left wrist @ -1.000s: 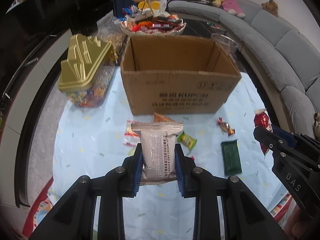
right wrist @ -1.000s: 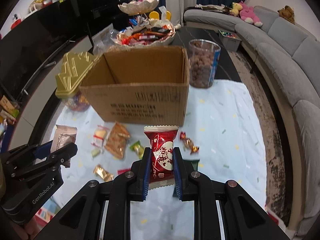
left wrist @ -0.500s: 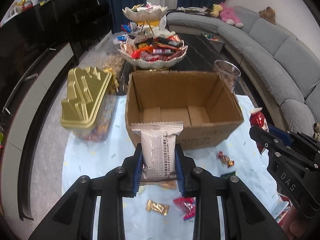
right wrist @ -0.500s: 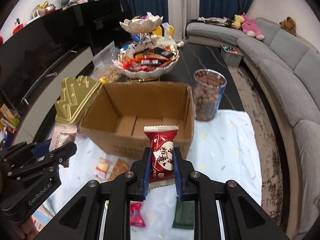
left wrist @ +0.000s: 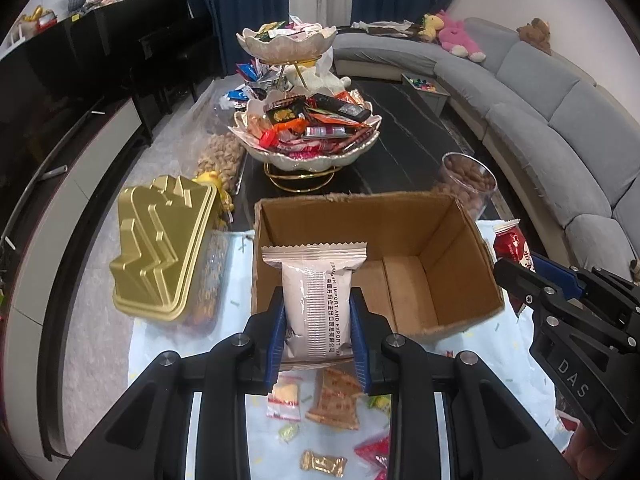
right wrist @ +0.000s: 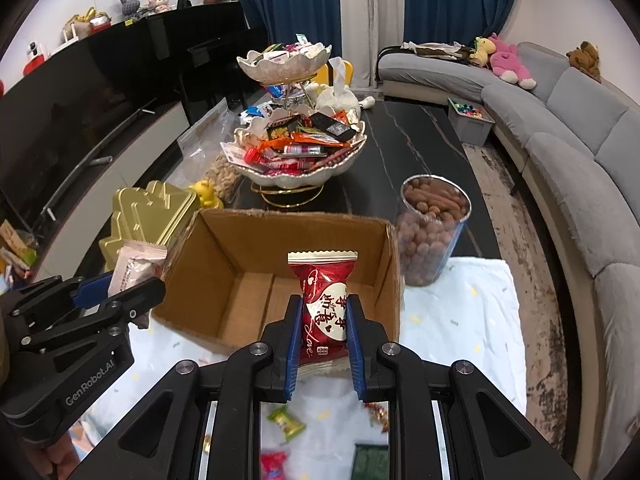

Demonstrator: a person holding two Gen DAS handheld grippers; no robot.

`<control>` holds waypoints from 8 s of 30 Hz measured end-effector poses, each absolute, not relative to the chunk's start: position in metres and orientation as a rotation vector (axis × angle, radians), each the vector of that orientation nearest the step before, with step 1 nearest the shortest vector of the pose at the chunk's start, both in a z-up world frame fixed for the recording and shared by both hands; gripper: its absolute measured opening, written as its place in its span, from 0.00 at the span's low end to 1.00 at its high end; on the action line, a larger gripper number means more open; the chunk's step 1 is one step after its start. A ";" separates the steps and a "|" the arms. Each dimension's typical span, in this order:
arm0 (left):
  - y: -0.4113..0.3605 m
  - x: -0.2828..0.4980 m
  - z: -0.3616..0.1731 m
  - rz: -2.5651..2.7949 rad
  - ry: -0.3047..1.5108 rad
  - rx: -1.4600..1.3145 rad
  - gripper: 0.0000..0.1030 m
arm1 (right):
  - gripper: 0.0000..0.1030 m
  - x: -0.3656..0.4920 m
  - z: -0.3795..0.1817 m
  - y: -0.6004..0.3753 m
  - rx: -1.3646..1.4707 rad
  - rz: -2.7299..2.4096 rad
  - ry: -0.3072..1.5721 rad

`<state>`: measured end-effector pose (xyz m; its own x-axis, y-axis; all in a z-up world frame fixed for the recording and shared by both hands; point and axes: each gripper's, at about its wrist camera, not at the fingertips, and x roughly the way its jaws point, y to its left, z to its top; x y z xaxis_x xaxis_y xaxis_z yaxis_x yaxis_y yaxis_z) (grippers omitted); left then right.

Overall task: Organize snacks
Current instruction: 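Lift both held snacks and carry them over the open cardboard box, then open both tools to drop the snacks into the box, then withdraw both tools from the box back toward the remaining snacks, then close left on gold-wrapped pastry while right grasps dark green bar, then lift both held snacks and carry them over the cardboard box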

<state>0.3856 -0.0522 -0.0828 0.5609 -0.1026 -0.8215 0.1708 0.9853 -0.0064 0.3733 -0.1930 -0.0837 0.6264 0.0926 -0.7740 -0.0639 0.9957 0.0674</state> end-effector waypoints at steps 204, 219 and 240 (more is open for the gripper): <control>-0.034 0.213 -0.273 -0.181 0.928 0.166 0.33 | 0.44 0.220 -0.262 -0.214 0.016 -0.048 0.924; -0.030 0.214 -0.234 -0.136 0.896 0.127 0.33 | 0.44 0.215 -0.226 -0.208 0.014 -0.032 0.865; -0.031 0.227 -0.172 -0.099 0.815 0.087 0.33 | 0.44 0.213 -0.163 -0.198 0.036 0.004 0.758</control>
<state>0.2271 -0.0312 -0.1719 0.6815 -0.0544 -0.7298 0.1212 0.9919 0.0392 0.2126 -0.1982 -0.1632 0.7259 0.0165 -0.6876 0.0096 0.9994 0.0341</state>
